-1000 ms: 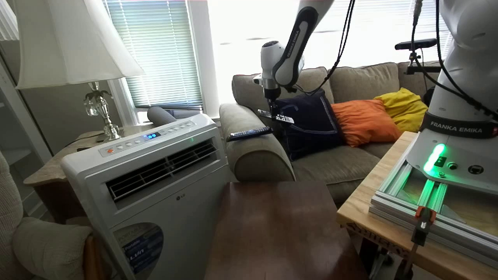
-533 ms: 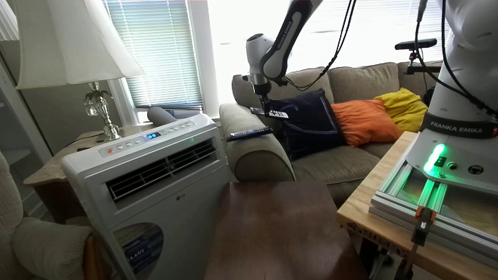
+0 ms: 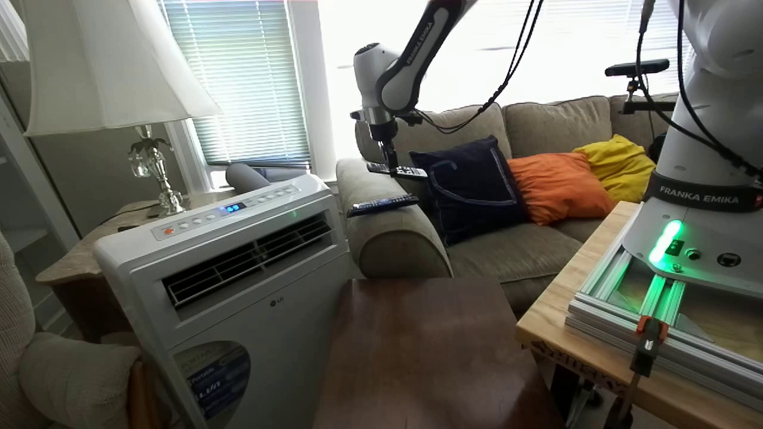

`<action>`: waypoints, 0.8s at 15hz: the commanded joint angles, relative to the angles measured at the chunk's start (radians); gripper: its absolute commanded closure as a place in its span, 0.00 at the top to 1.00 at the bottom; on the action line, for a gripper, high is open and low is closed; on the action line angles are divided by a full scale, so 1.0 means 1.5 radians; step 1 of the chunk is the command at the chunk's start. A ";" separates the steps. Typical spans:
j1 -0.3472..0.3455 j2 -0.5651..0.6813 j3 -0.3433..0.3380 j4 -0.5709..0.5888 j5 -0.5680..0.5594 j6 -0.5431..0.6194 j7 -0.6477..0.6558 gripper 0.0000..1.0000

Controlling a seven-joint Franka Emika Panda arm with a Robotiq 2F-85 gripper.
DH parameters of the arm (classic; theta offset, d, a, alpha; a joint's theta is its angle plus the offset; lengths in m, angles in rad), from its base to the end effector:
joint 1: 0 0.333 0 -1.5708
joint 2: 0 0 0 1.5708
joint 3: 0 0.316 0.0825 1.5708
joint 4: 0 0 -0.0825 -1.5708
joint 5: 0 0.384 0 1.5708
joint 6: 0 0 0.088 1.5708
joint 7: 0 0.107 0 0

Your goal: Pick the remotes on the seat and put them on the arm of the sofa

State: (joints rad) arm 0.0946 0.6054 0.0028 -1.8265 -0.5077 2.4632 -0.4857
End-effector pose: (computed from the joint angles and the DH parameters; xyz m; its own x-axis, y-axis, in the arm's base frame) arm 0.6485 0.0639 0.2041 0.5710 0.8020 -0.1756 0.8121 -0.5204 0.2639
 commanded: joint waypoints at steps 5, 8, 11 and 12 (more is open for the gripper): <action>0.003 0.077 0.016 0.094 0.002 -0.024 -0.010 0.32; 0.013 0.105 0.013 0.124 -0.002 -0.028 -0.004 0.32; 0.024 0.127 0.011 0.149 -0.003 -0.030 0.000 0.32; 0.027 0.132 0.010 0.154 -0.004 -0.030 0.001 0.32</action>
State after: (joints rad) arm 0.1164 0.7624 0.0235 -1.6622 -0.5062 2.4548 -0.4856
